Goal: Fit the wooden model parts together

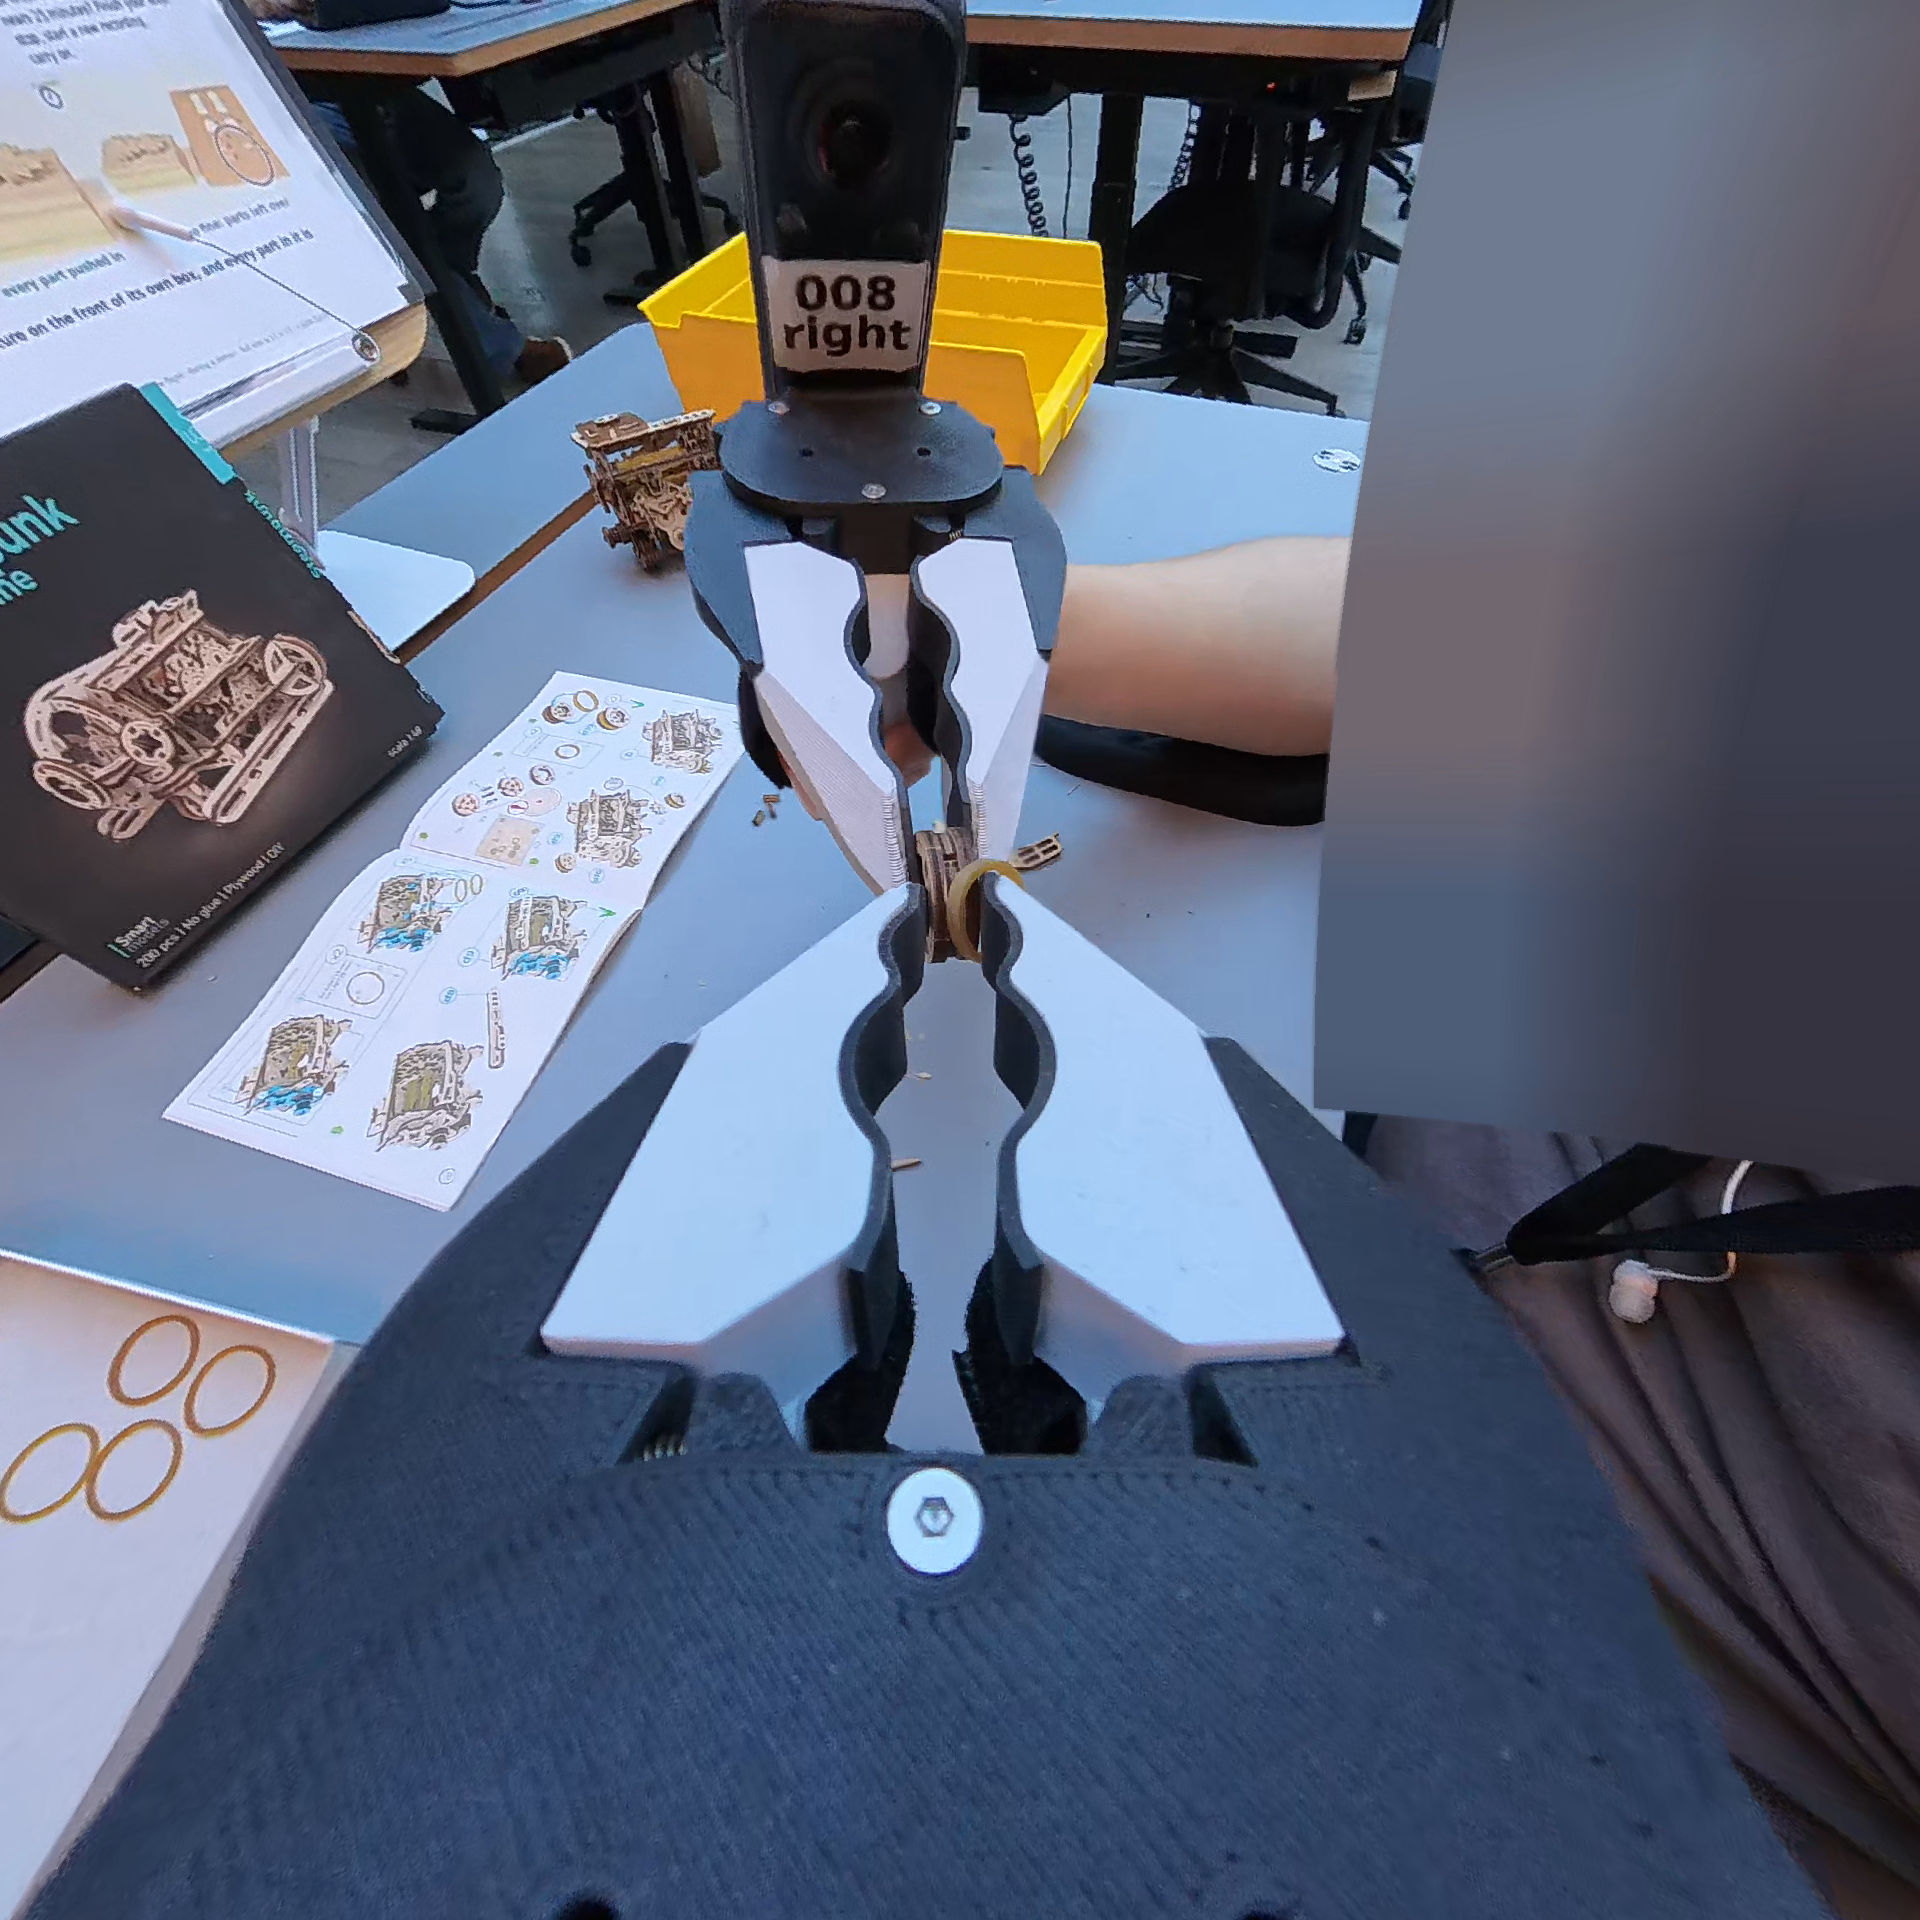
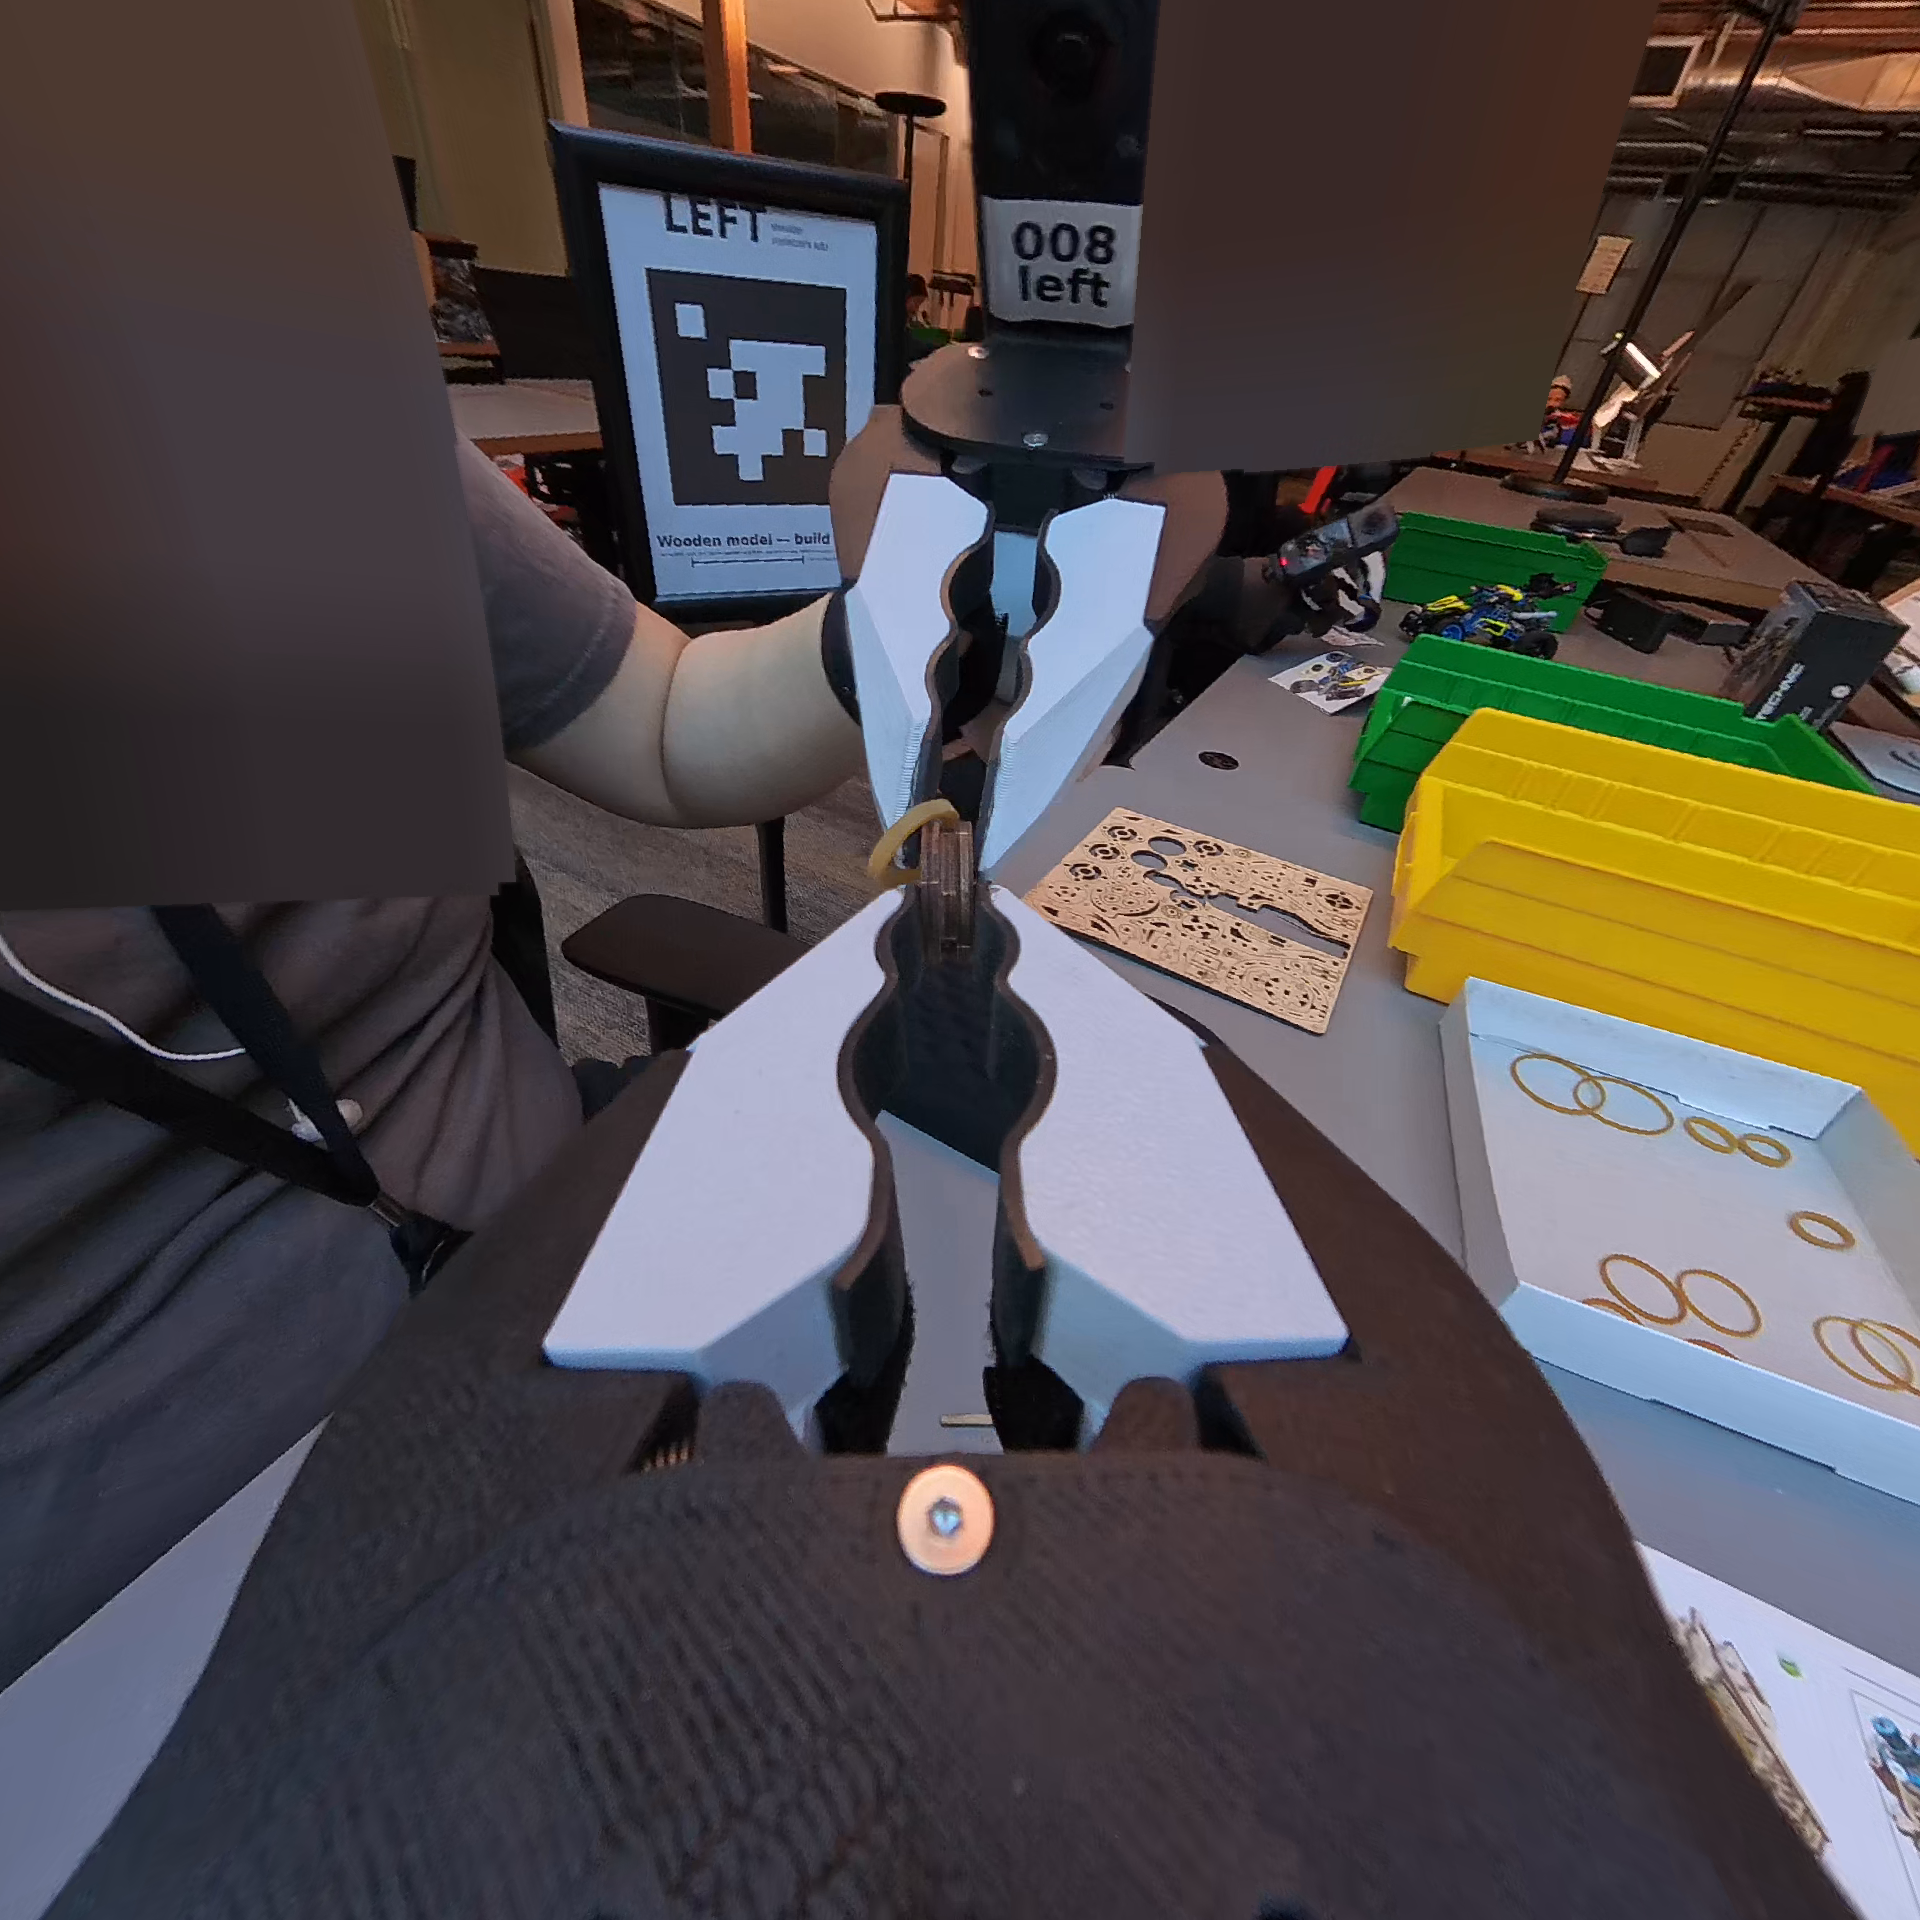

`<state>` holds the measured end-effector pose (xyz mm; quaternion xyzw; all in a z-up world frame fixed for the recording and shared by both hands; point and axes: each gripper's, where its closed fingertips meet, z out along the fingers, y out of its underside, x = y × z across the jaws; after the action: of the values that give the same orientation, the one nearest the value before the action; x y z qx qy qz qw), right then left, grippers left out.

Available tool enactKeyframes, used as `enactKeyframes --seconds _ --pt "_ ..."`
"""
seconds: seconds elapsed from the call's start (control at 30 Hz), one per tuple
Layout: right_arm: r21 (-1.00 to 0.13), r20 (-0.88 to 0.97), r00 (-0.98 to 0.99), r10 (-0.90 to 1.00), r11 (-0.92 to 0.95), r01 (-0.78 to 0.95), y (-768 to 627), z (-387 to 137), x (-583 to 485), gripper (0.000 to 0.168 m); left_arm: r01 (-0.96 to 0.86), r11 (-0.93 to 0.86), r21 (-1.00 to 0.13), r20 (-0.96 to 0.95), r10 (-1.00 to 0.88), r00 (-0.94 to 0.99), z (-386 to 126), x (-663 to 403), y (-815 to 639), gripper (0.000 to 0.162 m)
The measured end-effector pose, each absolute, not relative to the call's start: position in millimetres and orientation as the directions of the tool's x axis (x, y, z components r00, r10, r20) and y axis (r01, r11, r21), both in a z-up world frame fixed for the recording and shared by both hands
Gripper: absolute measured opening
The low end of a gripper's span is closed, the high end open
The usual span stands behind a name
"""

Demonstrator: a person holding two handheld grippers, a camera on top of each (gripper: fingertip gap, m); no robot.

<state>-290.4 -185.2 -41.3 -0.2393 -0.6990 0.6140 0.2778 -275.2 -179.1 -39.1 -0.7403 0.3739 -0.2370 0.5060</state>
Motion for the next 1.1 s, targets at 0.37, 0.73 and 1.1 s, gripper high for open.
enactKeyframes --seconds 0.37,0.73,1.1 --pt "-0.986 0.155 -0.655 0.740 0.160 -0.052 -176.0 -29.0 -295.5 0.013 -0.422 -0.022 -0.906 -0.305 -0.658 0.689 -27.8 -282.6 -169.6 0.006" --pt "-0.974 0.224 -0.404 0.887 0.215 -0.068 -169.8 8.1 -306.8 0.014 -0.580 0.105 -0.808 -0.589 -0.185 0.787 5.5 -317.8 -158.0 0.005" --pt "-1.000 0.014 -0.386 0.922 0.023 0.018 -169.3 5.7 -318.8 0.001 -0.588 0.124 -0.799 -0.600 -0.104 0.793 14.4 -313.8 -156.9 0.006"
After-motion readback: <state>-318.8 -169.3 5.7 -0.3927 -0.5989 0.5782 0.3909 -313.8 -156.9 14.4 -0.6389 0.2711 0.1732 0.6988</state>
